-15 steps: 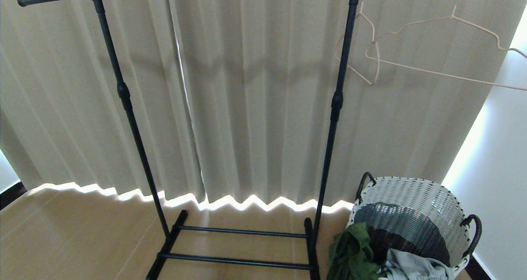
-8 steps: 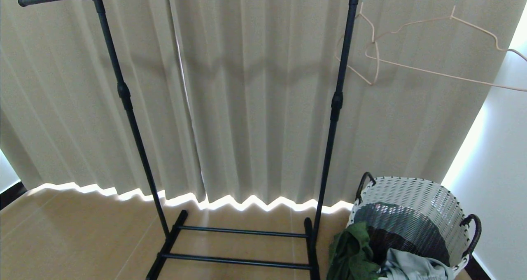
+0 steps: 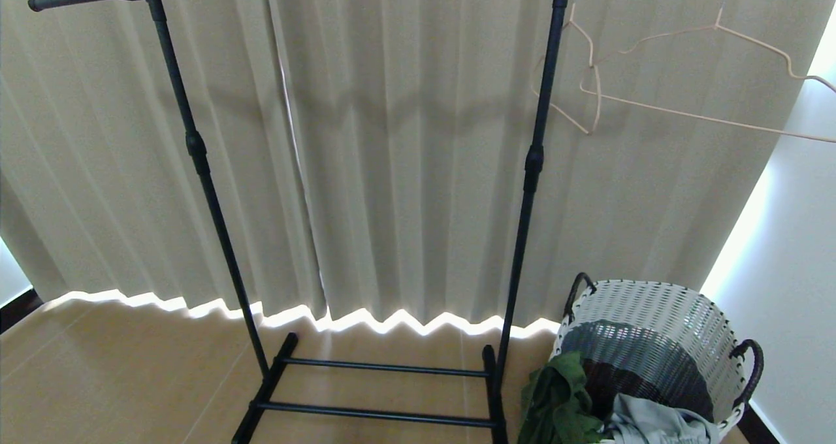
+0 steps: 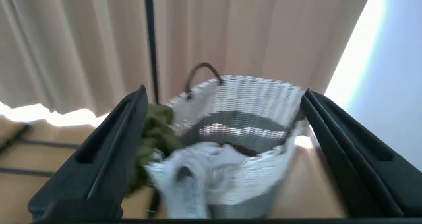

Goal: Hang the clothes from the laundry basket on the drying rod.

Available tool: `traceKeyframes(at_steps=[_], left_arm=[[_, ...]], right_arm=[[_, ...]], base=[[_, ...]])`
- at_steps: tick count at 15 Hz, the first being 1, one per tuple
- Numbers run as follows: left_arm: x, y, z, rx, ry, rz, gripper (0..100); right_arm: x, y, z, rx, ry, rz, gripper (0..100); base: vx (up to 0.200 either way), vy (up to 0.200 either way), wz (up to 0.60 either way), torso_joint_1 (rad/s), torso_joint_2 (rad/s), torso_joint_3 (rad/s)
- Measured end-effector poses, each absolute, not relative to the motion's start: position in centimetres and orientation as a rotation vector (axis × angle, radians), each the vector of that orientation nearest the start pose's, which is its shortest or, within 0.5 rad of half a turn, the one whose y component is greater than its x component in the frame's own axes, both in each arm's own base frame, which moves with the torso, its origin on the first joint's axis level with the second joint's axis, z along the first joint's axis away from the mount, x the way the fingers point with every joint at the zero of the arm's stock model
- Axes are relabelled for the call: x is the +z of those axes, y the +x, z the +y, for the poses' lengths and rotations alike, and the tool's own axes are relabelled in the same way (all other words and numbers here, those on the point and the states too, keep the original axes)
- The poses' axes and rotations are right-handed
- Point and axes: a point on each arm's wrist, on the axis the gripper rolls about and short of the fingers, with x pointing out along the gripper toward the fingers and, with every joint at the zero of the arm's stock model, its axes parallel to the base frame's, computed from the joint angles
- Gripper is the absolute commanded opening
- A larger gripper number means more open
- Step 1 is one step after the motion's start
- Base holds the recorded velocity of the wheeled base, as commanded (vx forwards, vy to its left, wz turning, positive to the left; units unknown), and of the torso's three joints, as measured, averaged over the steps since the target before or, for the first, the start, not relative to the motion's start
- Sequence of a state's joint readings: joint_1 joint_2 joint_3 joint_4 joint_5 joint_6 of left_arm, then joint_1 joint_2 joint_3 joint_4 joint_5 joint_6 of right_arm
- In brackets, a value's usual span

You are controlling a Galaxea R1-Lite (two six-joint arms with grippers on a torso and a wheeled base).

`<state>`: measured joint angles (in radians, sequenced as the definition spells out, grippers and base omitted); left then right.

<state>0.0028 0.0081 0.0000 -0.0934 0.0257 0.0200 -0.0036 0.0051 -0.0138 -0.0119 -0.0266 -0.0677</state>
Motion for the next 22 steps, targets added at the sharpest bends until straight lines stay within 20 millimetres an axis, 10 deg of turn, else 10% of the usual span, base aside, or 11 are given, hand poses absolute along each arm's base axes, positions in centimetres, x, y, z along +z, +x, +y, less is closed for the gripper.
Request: traceKeyframes(at_steps=[5, 12, 22], left_arm=[[8.5, -2.3, 0.1, 0.029, 0.019, -0.085, 100], [8.5, -2.3, 0.1, 0.035, 0.014, -0.084, 100], [8.5, -2.3, 0.1, 0.035, 0.014, -0.085, 100]], right_arm=[[10.0, -1.2, -0.2, -0.020, -0.216, 0.120, 100], [11.7, 6.9, -0.2, 0.060, -0.669, 0.639, 100], [5.4, 13.8, -0.4, 0.301, -0.880, 1.001, 100]], base=[[0.000, 0.000, 0.00, 0.000, 0.00, 0.000], [0.000, 0.000, 0.00, 0.000, 0.00, 0.000], [0.000, 0.000, 0.00, 0.000, 0.00, 0.000]])
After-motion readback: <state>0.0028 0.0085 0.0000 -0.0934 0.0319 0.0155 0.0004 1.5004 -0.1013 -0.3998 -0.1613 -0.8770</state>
